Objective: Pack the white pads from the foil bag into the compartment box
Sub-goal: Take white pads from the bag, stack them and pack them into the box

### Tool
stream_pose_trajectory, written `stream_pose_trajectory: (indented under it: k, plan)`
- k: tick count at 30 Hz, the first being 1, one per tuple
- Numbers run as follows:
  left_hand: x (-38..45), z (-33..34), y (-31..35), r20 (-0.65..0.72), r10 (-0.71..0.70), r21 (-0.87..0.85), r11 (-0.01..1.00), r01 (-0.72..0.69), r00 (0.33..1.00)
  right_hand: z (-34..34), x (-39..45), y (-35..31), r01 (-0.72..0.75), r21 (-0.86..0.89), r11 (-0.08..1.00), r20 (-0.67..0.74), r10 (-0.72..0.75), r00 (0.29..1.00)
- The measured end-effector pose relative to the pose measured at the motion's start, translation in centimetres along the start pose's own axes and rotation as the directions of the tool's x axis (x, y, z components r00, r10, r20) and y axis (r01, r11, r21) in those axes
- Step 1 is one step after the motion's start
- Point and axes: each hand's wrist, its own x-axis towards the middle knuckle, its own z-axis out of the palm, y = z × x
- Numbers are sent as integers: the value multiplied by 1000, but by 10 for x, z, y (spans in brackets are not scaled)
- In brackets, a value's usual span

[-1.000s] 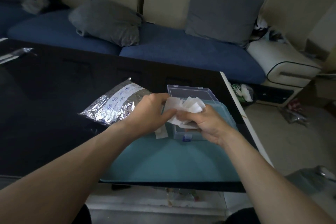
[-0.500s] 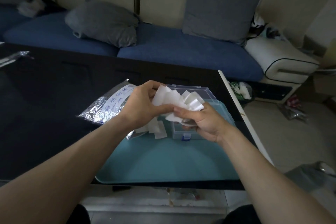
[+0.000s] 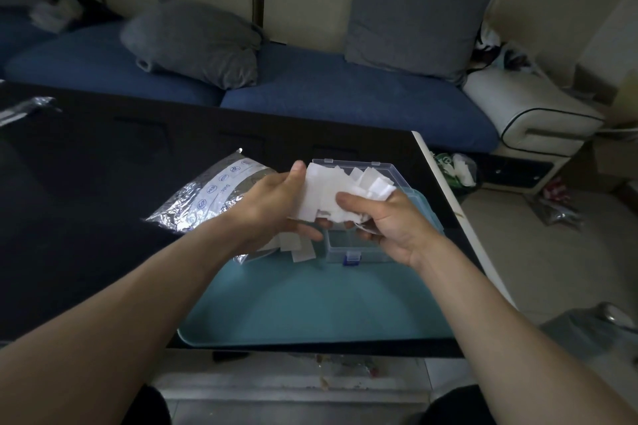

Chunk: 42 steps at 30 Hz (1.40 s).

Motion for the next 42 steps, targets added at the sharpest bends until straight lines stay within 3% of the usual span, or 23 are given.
stream_pose_trajectory:
  k: [5, 12, 17, 21, 26, 29, 33, 39, 42]
  plan:
    - [4, -1, -10, -12, 74, 115, 991, -72, 997, 3, 0, 0, 8, 26, 1000, -16, -7, 1000]
    - [4, 2, -13, 39, 87, 36, 995, -89, 995, 11, -3, 1, 37, 5, 999, -107, -37, 994]
    - [4, 2, -11, -177, 112, 113, 989, -93, 978, 10, -5, -3, 52, 65, 997, -82, -46, 996]
    - [6, -4, -10, -251, 103, 83, 993, -84, 963, -2, -5, -9, 46, 111, 993, -92, -36, 995]
    - [3, 0, -7, -152, 102, 135, 987, -81, 983, -1, -10, -10, 88, 71, 994, 91, -94, 991]
    - [-1, 6, -6, -47, 97, 137, 986, -90, 994, 5, -8, -6, 85, -32, 996, 48, -83, 995]
    - [-2, 9, -5, -14, 55, 90, 995, -54, 998, 10, -7, -3, 73, -46, 996, 6, -73, 997]
    - [-4, 11, -2, 64, -121, -164, 978, 130, 991, 17, -11, -3, 43, -108, 993, 46, -38, 998]
    - [-5, 16, -1, -11, -159, -267, 952, 151, 987, 17, -9, -6, -16, -34, 999, 41, 17, 999]
